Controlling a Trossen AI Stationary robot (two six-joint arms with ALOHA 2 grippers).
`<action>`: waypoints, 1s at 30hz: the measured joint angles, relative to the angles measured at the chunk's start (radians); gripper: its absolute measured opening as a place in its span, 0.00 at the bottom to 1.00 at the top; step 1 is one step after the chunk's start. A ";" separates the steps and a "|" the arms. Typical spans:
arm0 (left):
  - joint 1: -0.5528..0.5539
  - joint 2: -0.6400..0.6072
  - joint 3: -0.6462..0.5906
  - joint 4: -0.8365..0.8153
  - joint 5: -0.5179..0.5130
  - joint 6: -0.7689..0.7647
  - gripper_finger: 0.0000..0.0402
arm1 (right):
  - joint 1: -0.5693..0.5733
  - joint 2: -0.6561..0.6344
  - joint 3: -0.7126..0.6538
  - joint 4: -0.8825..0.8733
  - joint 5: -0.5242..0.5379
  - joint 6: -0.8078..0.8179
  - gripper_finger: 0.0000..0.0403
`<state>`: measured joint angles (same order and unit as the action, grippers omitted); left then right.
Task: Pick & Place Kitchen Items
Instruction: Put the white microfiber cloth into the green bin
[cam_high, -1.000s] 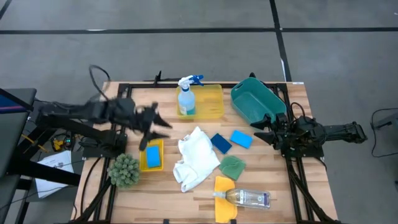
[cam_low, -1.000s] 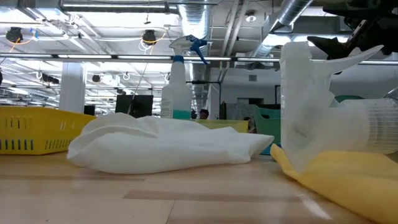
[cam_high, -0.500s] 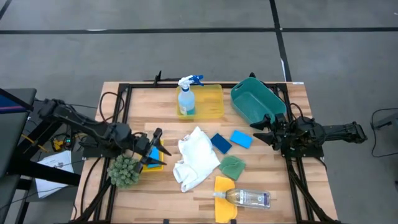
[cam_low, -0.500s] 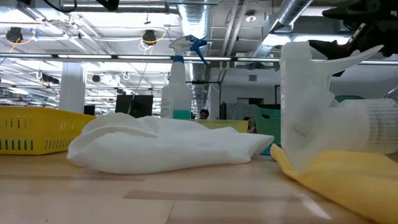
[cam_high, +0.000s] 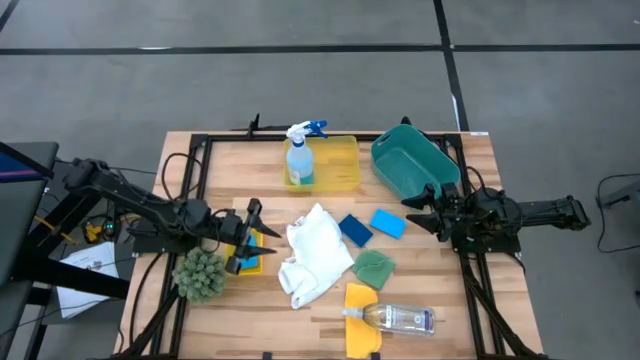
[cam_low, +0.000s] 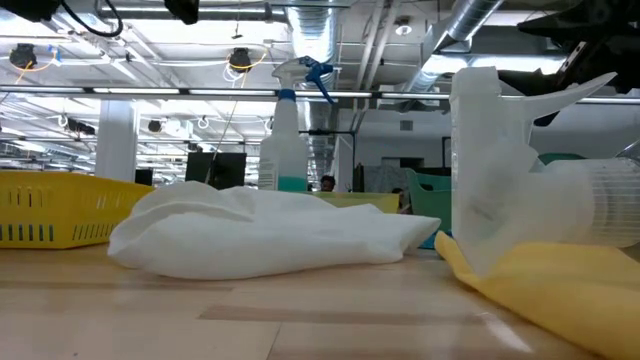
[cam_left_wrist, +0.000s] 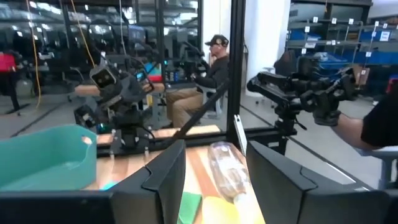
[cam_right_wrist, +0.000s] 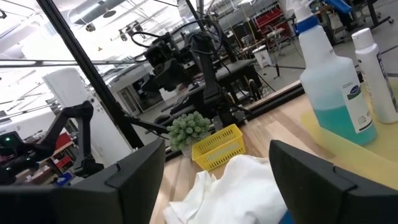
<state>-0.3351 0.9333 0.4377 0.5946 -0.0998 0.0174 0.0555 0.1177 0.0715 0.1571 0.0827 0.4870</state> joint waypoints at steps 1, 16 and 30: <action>0.000 0.015 0.000 0.022 0.000 0.003 0.42 | 0.000 0.000 0.000 0.000 0.000 0.000 0.69; 0.051 0.140 -0.001 0.129 -0.006 0.038 0.38 | 0.054 0.000 0.000 0.086 -0.110 -0.063 0.69; 0.086 0.355 0.161 -0.118 -0.270 -0.018 0.41 | 0.073 0.000 0.000 0.090 -0.082 -0.080 0.69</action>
<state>-0.2486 1.2886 0.5988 0.4769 -0.3695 -0.0001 0.1284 0.1177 0.0715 0.2476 0.0010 0.4072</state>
